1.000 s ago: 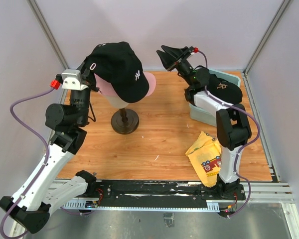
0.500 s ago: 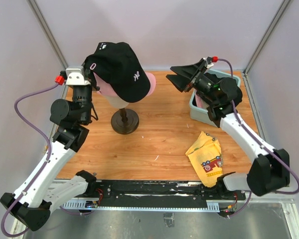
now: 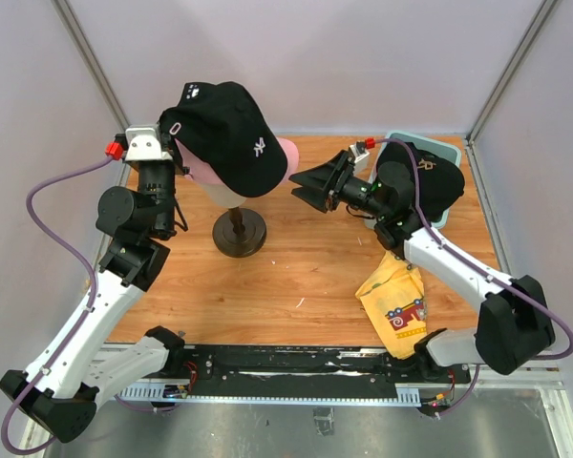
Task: Stack the hats
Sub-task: Stack the hat on the hat.
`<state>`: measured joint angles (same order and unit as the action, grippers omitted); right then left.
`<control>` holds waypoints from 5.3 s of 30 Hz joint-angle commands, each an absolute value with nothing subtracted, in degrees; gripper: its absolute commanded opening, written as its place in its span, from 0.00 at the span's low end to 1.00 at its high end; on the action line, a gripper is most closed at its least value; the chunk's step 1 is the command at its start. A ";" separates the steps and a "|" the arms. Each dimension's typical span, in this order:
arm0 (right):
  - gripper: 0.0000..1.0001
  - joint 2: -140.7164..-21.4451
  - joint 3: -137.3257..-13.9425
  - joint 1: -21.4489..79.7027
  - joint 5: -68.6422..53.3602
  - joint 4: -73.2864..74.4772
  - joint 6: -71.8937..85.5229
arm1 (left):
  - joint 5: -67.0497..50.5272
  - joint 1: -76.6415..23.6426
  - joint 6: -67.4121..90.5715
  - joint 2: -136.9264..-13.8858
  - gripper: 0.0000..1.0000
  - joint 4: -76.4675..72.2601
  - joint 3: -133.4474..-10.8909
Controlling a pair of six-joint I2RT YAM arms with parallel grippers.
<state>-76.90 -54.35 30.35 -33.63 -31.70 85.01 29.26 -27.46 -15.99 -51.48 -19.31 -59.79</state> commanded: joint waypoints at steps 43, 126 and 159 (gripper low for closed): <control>0.29 -86.71 -61.47 33.88 -32.12 -51.22 90.28 | 31.34 -27.60 -15.93 -51.91 0.00 -18.29 -61.41; 0.01 -126.38 -132.25 28.97 -29.61 -44.41 116.23 | 44.82 -23.82 -0.35 -48.59 0.58 -2.67 -68.43; 0.01 -104.24 -95.25 26.62 -38.74 -51.50 117.47 | 46.11 -23.82 3.74 -52.41 0.49 -4.22 -70.41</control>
